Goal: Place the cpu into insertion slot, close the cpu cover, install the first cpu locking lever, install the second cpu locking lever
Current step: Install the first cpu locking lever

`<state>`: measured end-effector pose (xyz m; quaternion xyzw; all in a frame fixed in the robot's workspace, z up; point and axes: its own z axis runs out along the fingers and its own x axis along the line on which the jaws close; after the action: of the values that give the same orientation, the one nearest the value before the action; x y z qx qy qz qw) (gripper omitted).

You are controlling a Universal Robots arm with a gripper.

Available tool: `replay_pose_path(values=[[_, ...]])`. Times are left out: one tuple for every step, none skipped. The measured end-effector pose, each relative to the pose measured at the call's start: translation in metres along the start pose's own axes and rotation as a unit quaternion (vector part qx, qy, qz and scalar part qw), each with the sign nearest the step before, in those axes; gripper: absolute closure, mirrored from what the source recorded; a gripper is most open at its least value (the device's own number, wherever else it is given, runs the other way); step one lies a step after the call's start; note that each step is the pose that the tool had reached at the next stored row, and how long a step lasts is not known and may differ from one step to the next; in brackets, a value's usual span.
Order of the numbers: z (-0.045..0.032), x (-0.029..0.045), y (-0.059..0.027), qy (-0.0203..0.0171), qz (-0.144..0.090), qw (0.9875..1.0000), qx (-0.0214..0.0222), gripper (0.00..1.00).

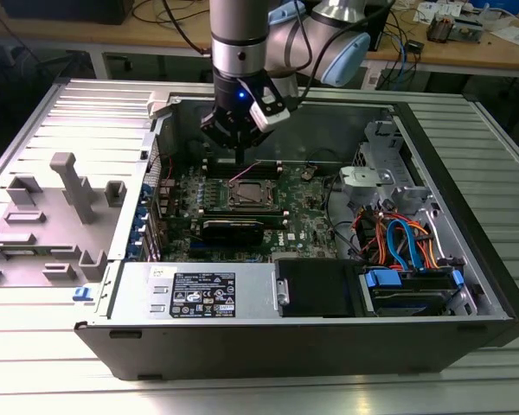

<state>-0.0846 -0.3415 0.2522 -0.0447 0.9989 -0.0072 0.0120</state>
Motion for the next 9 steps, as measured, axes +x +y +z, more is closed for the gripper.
replay_pose_path(values=[[0.0011, -0.0003, 0.0004, 0.0, 0.0, 1.0, 0.0001, 0.89], [0.0021, -0.0006, 0.001, 0.0001, 0.0, 1.0, 0.0001, 0.89], [0.0035, -0.0011, 0.002, 0.0001, 0.0, 1.0, 0.0002, 0.89], [0.0042, -0.0011, 0.0021, 0.0001, 0.0, 1.0, 0.0001, 0.89], [0.0048, -0.0011, 0.0022, 0.0002, 0.0, 1.0, 0.0002, 0.89], [0.0067, -0.0015, 0.0023, 0.0003, 0.0, 1.0, 0.0002, 0.89], [0.0081, -0.0018, 0.0024, 0.0003, 0.0, 1.0, 0.0001, 0.89], [0.0092, -0.0019, 0.0025, 0.0004, 0.001, 1.0, 0.0002, 0.89], [0.0104, -0.0022, 0.0028, 0.0005, 0.002, 1.0, 0.0002, 0.89]])
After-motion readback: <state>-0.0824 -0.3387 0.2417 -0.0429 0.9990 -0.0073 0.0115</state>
